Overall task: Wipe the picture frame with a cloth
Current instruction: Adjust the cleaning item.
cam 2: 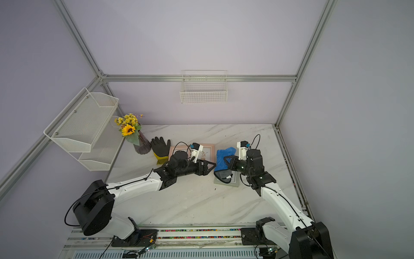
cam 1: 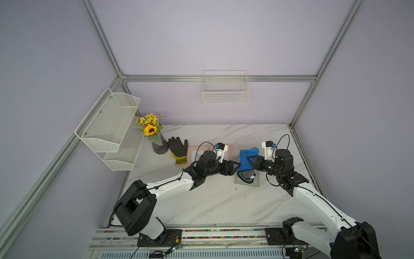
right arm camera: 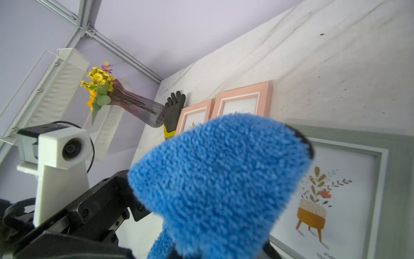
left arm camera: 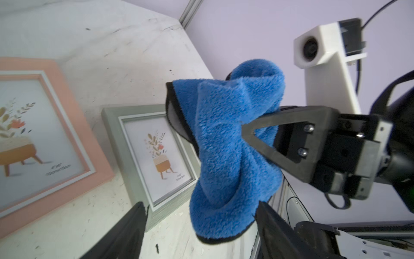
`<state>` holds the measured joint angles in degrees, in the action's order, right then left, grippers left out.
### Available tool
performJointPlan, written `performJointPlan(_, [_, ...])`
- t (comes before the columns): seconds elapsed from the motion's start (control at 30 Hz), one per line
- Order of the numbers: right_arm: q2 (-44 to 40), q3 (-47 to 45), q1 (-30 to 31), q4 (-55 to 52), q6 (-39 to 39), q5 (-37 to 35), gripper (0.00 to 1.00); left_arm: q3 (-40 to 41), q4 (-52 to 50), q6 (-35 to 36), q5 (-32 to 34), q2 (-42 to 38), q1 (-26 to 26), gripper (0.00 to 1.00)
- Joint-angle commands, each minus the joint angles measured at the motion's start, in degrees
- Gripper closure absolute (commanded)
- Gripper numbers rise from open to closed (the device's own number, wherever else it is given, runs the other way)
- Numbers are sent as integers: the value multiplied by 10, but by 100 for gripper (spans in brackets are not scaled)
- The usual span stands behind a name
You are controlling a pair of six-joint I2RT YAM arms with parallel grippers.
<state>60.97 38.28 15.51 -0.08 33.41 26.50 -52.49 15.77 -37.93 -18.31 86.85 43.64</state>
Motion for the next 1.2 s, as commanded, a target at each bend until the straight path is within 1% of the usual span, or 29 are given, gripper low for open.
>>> performJointPlan(0.0, [-12, -5, 14, 68, 17, 40, 96, -8, 99, -5, -61, 3, 2, 22])
performJointPlan(0.13, [-17, -14, 22, 107, 37, 71, 94, -17, 115, -15, -84, 21, 2, 25])
performJointPlan(0.27, [-21, -17, 35, 140, 48, 90, 93, -24, 122, -21, -95, 31, 3, 39])
performJointPlan(0.47, [-6, -25, 46, 168, 59, 117, 92, -28, 118, -19, -94, 28, 4, 55])
performJointPlan(0.53, [-2, -25, 52, 169, 54, 117, 92, -28, 111, -17, -85, 25, 4, 61])
performJointPlan(0.63, [6, -26, 57, 161, 48, 120, 90, -23, 108, -14, -68, 16, 4, 65])
performJointPlan(0.7, [10, -26, 61, 157, 44, 119, 89, -20, 104, -14, -58, 12, 4, 74])
performJointPlan(0.73, [10, -25, 63, 148, 40, 112, 87, -20, 99, -12, -53, 10, 4, 78])
performJointPlan(0.8, [5, -21, 64, 127, 24, 89, 79, -21, 82, -10, -32, 6, 4, 84])
performJointPlan(0.83, [0, -18, 64, 99, 16, 73, 75, -22, 70, -8, -20, 5, 4, 88])
performJointPlan(0.9, [-11, -7, 63, 54, -6, 22, 65, -24, 43, -6, 6, 1, 1, 95])
performJointPlan(0.93, [-17, -2, 64, 33, -12, -10, 60, -25, 29, -6, 18, 0, 1, 96])
performJointPlan(0.97, [-22, 4, 64, 9, -15, -42, 52, -26, 12, -6, 30, -3, -1, 97])
performJointPlan(1.07, [-34, 17, 63, -38, -27, -121, 38, -30, -39, -5, 60, -11, -9, 97])
performJointPlan(1.1, [-36, 22, 61, -52, -32, -146, 35, -35, -64, -3, 68, -12, -13, 97])
performJointPlan(1.17, [-41, 28, 56, -77, -35, -191, 33, -52, -128, 1, 92, -12, -20, 97])
